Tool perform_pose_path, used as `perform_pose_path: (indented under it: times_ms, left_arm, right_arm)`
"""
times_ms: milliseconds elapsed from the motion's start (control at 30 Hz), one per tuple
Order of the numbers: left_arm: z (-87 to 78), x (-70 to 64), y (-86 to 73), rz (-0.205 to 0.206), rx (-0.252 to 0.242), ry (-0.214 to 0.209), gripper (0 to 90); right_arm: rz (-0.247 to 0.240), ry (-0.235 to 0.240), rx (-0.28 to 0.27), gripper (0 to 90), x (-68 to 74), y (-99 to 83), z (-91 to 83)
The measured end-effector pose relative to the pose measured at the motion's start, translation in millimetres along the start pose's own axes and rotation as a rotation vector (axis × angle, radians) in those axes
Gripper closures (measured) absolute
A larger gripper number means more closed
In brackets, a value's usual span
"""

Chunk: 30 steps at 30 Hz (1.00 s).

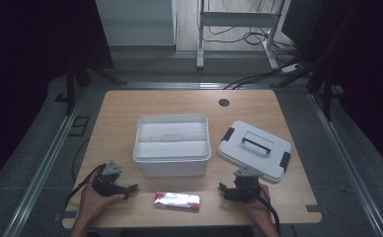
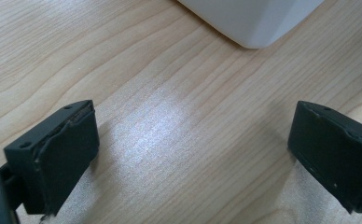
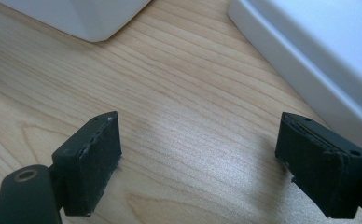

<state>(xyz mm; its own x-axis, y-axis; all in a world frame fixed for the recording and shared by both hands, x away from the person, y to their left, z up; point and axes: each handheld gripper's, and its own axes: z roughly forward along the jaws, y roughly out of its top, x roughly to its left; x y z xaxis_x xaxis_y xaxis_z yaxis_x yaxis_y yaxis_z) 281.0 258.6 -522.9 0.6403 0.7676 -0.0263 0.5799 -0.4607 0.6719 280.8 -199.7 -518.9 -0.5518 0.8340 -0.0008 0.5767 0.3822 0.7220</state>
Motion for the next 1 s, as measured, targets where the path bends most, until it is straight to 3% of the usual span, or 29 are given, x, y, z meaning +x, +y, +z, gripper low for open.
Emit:
perform_pose_path:
  times_ms: [167,467,700,767,800,900,1000]
  left_arm:
    - [-1.8,-2.6,-0.4,-0.019,-0.024,0.015,14.4]
    - [-1.1,-2.4,0.2,-0.028,-0.027,0.022,15.3]
    - [-4.6,-3.8,-1.2,-0.043,-0.033,0.057,20.5]
    - [-8.5,-3.1,-1.9,-0.037,-0.031,0.061,20.6]
    - [-15.0,-1.7,-1.5,-0.051,-0.060,0.046,21.1]
    - [-21.8,-0.5,0.0,-0.059,-0.082,0.042,22.3]
    - [-34.4,-1.7,6.1,-0.033,-0.109,0.044,23.0]
  right_arm:
    - [-0.002,0.003,-0.001,14.2,-1.1,0.9,0.9]
    - [-0.009,0.011,0.000,14.2,-2.7,1.6,1.6]
    - [-0.002,0.003,-0.001,14.6,-3.2,1.7,1.5]
    - [-0.002,0.001,-0.002,14.5,-4.0,1.9,2.0]
    - [-0.002,0.002,-0.002,14.6,-4.4,2.1,2.1]
    - [-0.003,0.002,-0.003,15.5,-4.6,2.1,2.0]
    - [-0.011,0.010,-0.009,19.8,-6.3,1.8,0.4]
